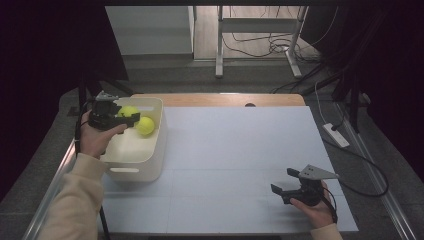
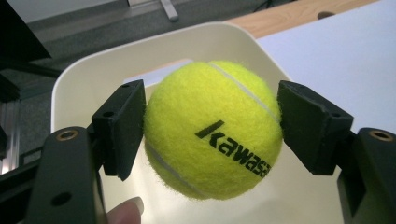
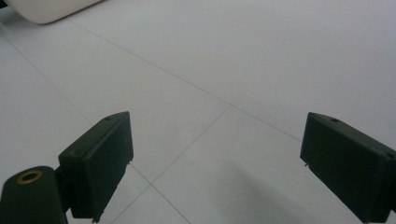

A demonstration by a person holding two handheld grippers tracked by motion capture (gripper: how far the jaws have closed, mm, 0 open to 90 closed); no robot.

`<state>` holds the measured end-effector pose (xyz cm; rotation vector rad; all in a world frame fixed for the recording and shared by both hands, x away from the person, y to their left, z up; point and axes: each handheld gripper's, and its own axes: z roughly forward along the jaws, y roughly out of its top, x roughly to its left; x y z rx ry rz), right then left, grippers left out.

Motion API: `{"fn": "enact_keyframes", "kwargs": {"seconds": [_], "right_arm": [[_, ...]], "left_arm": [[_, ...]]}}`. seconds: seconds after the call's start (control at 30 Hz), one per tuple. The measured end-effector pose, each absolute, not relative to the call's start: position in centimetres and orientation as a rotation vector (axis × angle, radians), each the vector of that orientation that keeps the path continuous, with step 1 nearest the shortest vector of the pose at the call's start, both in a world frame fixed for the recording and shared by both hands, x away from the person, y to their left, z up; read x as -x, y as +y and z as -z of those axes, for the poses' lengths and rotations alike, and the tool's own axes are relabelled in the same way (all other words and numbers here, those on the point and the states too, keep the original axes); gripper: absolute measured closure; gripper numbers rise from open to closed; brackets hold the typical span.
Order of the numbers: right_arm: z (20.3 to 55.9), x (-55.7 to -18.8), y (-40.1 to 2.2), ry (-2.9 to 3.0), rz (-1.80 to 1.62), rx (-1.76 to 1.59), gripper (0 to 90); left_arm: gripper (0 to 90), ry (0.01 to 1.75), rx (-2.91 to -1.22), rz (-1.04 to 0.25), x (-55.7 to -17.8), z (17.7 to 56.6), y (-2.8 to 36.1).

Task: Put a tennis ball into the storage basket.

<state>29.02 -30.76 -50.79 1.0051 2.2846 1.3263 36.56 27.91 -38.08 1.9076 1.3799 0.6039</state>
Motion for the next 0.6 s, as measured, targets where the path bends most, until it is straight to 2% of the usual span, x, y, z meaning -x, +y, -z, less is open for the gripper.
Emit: {"fn": "enact_keyframes", "kwargs": {"seconds": [0.6], "right_arm": [[50.82, -29.04, -30.77, 2.287, -1.328, -1.004, 9.3]], "left_arm": [[27.3, 1.436, -1.971, -0.558, -37.39, 39.10, 28.18]]}}
